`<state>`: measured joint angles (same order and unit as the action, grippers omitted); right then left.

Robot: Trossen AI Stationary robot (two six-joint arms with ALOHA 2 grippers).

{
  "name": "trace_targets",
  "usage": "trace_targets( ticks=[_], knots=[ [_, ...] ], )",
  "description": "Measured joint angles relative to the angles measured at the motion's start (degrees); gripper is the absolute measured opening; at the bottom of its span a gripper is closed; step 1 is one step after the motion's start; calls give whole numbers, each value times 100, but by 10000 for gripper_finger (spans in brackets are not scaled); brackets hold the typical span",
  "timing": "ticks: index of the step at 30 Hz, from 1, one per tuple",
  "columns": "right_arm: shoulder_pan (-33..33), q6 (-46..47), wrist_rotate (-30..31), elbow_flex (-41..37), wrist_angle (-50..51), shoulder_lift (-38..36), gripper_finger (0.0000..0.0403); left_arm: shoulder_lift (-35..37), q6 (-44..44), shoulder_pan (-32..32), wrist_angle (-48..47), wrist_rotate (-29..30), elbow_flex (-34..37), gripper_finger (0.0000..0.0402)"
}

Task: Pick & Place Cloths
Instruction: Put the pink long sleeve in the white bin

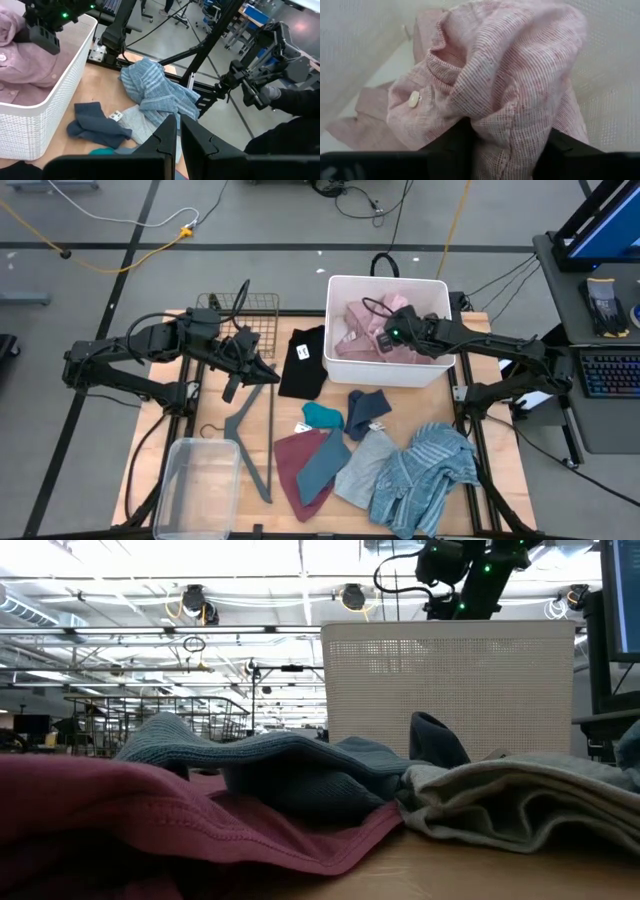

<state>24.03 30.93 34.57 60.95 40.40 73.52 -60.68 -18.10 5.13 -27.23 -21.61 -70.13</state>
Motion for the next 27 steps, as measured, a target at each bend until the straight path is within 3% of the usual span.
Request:
trace_targets(
  ticks=[16, 21, 27],
  knots=[
    [2, -459, 12, 0, 14, -8, 270, 1, 191, 0, 0, -254, 0, 21],
    [-33, -844, 0, 198, 11, -189, 290, 1, 323, 0, -17, -327, 0, 21],
    [-184, -1276, -9, 791, 11, -601, 292, 14, 998, -2, 71, -985, 0, 21]
  ],
)
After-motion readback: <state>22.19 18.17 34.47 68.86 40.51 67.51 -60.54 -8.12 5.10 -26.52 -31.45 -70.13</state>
